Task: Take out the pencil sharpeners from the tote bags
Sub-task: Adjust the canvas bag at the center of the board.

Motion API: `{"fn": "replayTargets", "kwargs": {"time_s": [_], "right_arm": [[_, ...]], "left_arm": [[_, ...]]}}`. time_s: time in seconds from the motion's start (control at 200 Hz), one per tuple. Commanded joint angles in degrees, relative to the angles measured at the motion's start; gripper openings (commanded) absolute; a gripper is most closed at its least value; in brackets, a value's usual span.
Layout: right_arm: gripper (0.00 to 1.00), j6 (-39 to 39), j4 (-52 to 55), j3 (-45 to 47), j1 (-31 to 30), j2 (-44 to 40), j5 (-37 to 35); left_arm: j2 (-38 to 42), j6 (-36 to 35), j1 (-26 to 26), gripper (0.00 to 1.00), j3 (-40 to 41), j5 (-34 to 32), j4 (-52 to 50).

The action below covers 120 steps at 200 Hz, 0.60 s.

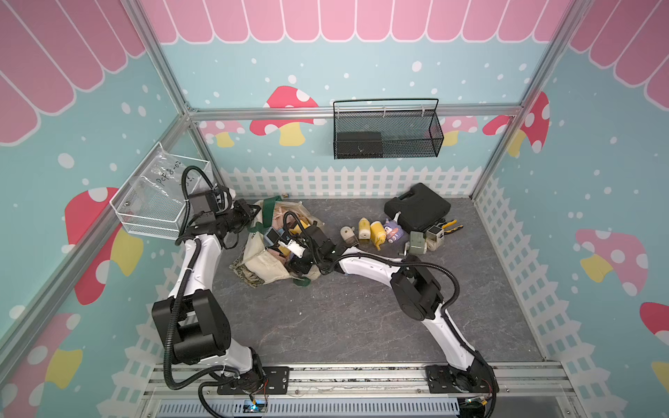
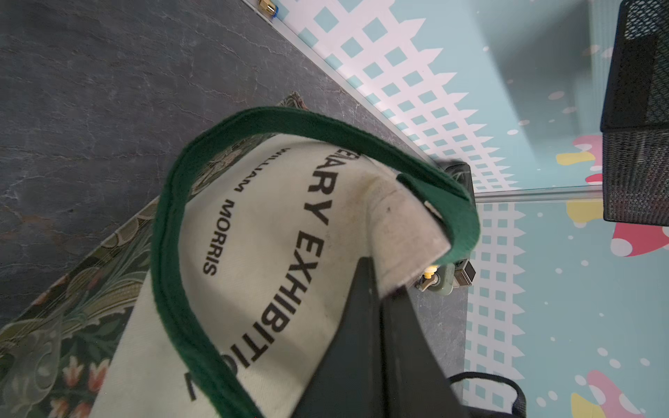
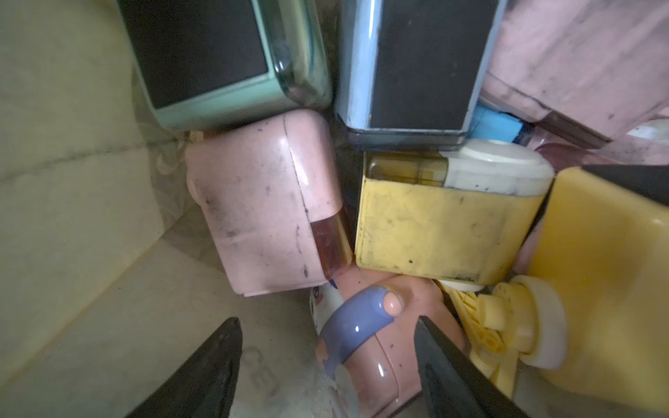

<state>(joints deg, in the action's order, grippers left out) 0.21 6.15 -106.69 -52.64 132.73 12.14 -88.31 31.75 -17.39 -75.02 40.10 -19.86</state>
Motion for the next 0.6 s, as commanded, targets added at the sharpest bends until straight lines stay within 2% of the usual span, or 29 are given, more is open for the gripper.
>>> {"fn": "replayTargets", "kwargs": {"time_s": [0.0, 0.16, 0.265, 0.455, 0.595], "right_arm": [[0.75, 2.03, -2.47, 4.58, -0.35, -5.15, 2.32], [0.72, 4.77, -9.61, 12.52, -2.52, -8.47, 6.84], [0.71, 4.67, -12.48, 15.44, -5.15, -9.17, 6.67], [0.70, 5.04, -15.44, 14.66, -9.76, -6.95, 8.84], [0.70, 2.29, -16.30, 12.93, -12.52, -5.65, 9.91]], "left_arm": [[-0.11, 0.53, 0.03, 0.00, 0.49, 1.90, -0.06], [0.32, 1.00, -0.10, 0.00, 0.66, 2.26, 0.55], [0.77, 1.75, -0.04, 0.00, 0.99, 2.25, 1.16], [1.20, 4.13, -0.08, 0.00, 2.11, 4.26, 4.64], [1.74, 3.89, -0.10, 0.00, 2.57, 4.73, 5.53]]}}
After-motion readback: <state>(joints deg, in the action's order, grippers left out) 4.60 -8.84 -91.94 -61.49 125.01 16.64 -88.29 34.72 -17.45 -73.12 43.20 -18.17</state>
